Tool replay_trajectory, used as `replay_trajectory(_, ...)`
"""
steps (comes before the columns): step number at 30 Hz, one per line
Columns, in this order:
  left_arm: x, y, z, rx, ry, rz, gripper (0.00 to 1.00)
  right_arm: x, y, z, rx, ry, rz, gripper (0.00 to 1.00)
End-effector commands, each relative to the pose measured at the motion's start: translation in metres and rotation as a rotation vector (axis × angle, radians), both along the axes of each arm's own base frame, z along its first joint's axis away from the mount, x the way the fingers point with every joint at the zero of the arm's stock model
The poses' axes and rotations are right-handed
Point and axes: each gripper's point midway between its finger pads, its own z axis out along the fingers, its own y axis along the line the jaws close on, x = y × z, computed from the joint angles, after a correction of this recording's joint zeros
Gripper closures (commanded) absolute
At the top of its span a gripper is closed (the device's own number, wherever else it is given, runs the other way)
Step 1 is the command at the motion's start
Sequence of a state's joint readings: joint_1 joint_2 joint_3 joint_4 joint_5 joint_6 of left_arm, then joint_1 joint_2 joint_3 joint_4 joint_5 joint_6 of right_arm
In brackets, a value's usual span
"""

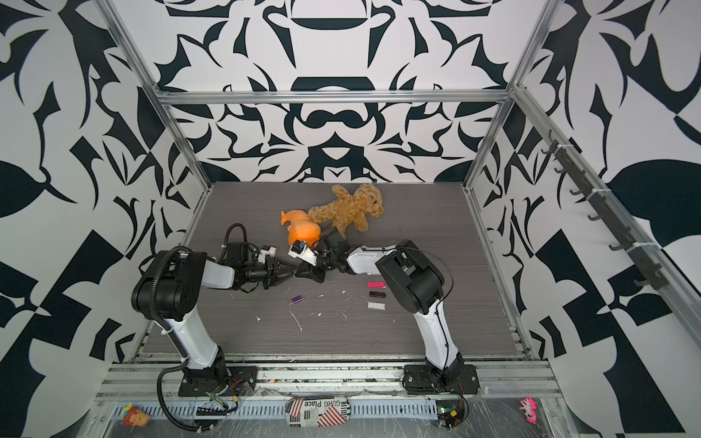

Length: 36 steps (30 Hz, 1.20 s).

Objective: Close the usb drive cover
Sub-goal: Pick up the cover from the center of the board.

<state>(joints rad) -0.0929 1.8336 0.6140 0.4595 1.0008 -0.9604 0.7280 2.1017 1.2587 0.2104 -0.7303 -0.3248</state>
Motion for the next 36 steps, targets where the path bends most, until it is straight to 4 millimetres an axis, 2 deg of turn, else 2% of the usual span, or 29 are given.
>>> replay_trajectory(1, -0.007, -0.004, 0.011, -0.045, -0.001, -0.025, 0.70, 0.011, 0.013, 0.028, 0.079, -0.049, -0.011, 0.83)
replay_trajectory(9, -0.007, -0.005, 0.013, -0.067, 0.002, -0.013, 0.71, 0.021, 0.014, 0.028, 0.084, -0.024, -0.072, 0.83)
replay_trajectory(24, -0.004, -0.005, 0.016, -0.074, -0.003, -0.010, 0.83, 0.032, 0.014, 0.026, 0.076, -0.001, -0.145, 0.84)
replay_trajectory(30, -0.003, -0.006, 0.017, -0.073, -0.005, -0.010, 0.73, 0.034, 0.013, 0.026, 0.076, -0.003, -0.166, 0.84)
replay_trajectory(36, -0.004, -0.005, 0.015, -0.067, 0.001, -0.009, 0.71, 0.037, 0.009, 0.028, 0.093, 0.008, -0.193, 0.84)
